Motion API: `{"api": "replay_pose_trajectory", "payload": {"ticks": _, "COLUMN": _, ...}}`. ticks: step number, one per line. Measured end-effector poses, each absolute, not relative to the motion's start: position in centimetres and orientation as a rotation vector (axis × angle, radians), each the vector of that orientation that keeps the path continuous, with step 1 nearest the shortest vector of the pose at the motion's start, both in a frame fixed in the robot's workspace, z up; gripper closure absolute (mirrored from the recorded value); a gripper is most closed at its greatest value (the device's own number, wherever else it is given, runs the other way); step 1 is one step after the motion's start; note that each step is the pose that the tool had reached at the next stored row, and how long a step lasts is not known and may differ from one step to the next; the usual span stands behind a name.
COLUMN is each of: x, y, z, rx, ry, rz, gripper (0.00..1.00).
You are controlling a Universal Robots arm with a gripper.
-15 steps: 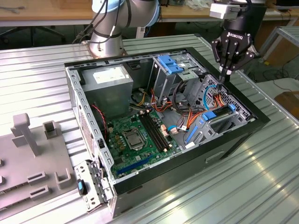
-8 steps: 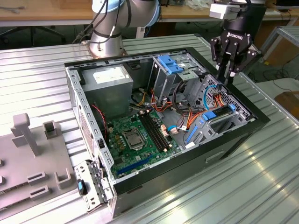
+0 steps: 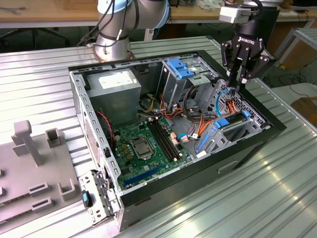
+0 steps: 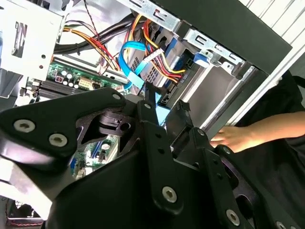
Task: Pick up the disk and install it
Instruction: 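Insert the second disk wire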
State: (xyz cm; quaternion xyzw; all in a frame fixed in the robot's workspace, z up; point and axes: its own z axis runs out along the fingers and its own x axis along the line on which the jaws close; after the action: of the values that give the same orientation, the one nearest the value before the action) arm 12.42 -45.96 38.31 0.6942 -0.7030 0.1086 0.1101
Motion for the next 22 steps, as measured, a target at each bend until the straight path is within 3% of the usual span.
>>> {"api": "replay_pose_trajectory", "payload": {"ticks": 5, "x": 12.4, "y": -45.6, "z": 38.2, "rx": 2.041, "ry": -2.064, "rz": 0.321, "gripper": 0.64}}
{"api": "replay_pose_trajectory", "payload": {"ticks": 9, "x": 12.4, "y": -45.5, "z": 38.1, "rx": 2.002, "ry": -2.024, "rz": 0.386, "gripper": 0.64}}
{"api": "replay_pose_trajectory", "payload": {"ticks": 14, "x": 12.4, "y": -44.5, "z": 37.9, "rx": 1.994, "ry": -2.016, "rz": 0.398, "gripper": 0.64}}
{"api": "replay_pose_trajectory", "payload": {"ticks": 18, "x": 12.4, "y": -43.8, "z": 37.4, "rx": 1.958, "ry": -1.981, "rz": 0.453, "gripper": 0.64}}
{"api": "replay_pose_trajectory", "payload": {"ticks": 22, "x": 12.4, "y": -43.5, "z": 37.2, "rx": 1.957, "ry": -1.98, "rz": 0.455, "gripper": 0.64}}
